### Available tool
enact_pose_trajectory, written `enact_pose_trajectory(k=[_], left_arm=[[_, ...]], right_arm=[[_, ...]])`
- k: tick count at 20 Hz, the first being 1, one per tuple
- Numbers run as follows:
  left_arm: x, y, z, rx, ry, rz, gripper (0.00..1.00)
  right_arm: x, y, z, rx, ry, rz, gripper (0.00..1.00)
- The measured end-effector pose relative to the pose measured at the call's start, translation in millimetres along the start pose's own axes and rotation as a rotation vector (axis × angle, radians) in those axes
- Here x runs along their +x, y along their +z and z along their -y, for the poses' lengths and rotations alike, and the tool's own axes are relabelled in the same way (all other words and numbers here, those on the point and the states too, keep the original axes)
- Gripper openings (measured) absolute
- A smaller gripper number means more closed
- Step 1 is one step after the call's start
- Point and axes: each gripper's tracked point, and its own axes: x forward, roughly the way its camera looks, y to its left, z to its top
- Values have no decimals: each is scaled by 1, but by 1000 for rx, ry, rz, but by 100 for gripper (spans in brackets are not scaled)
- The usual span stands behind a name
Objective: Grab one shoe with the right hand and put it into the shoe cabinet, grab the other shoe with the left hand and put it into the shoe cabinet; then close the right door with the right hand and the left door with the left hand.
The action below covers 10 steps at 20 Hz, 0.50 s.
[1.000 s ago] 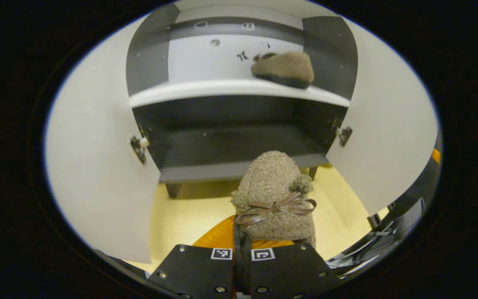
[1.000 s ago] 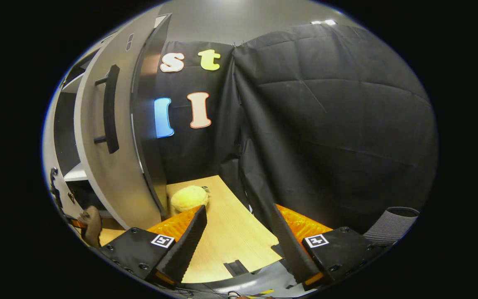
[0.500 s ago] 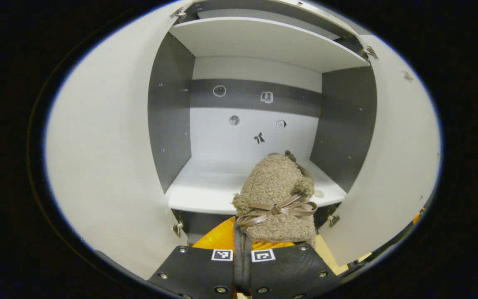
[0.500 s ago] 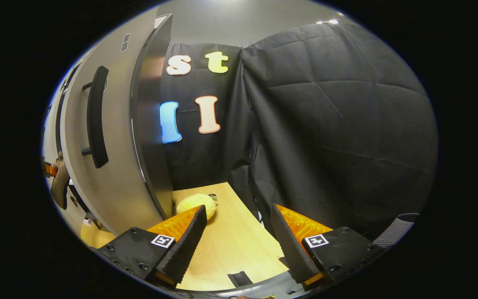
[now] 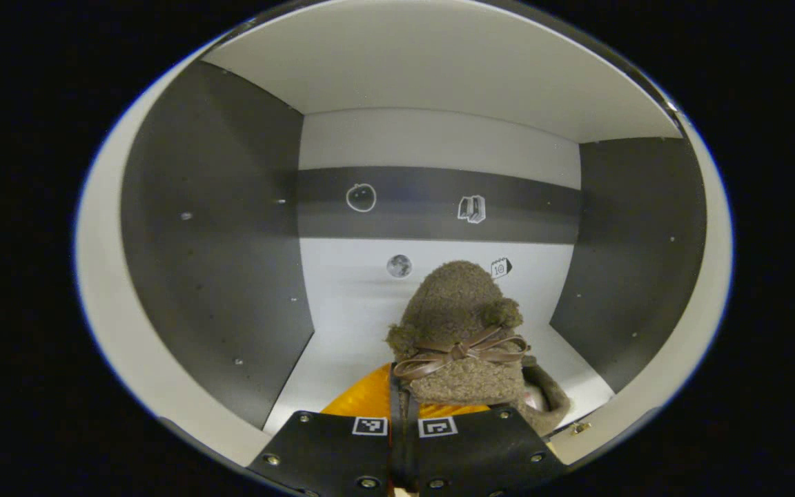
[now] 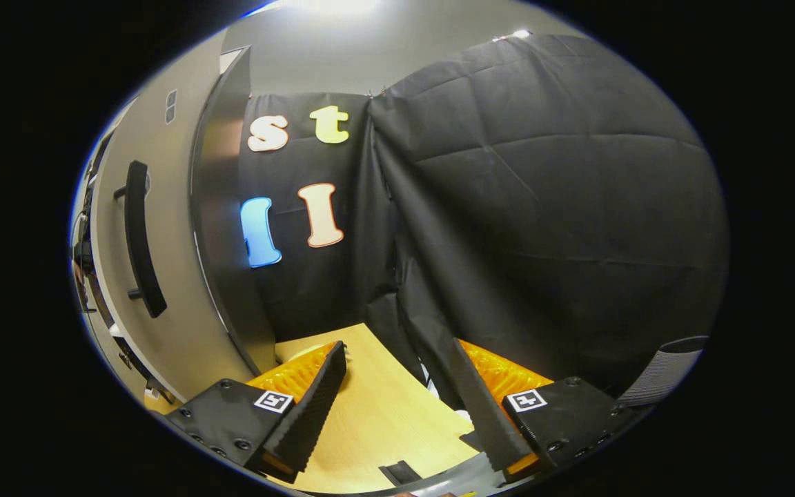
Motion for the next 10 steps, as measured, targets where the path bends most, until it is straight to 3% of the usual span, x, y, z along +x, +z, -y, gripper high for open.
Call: enact_pose_trajectory(k=[5, 9, 10], left_arm=[[-3, -10, -6, 139, 17, -130, 1], [25, -29, -17, 187, 36, -217, 1], [33, -36, -17, 184, 33, -231, 7]], right_arm=[[-20, -6, 27, 3, -95, 7, 98], [-35, -18, 26, -28, -98, -10, 98], [-35, -20, 23, -34, -94, -17, 98]])
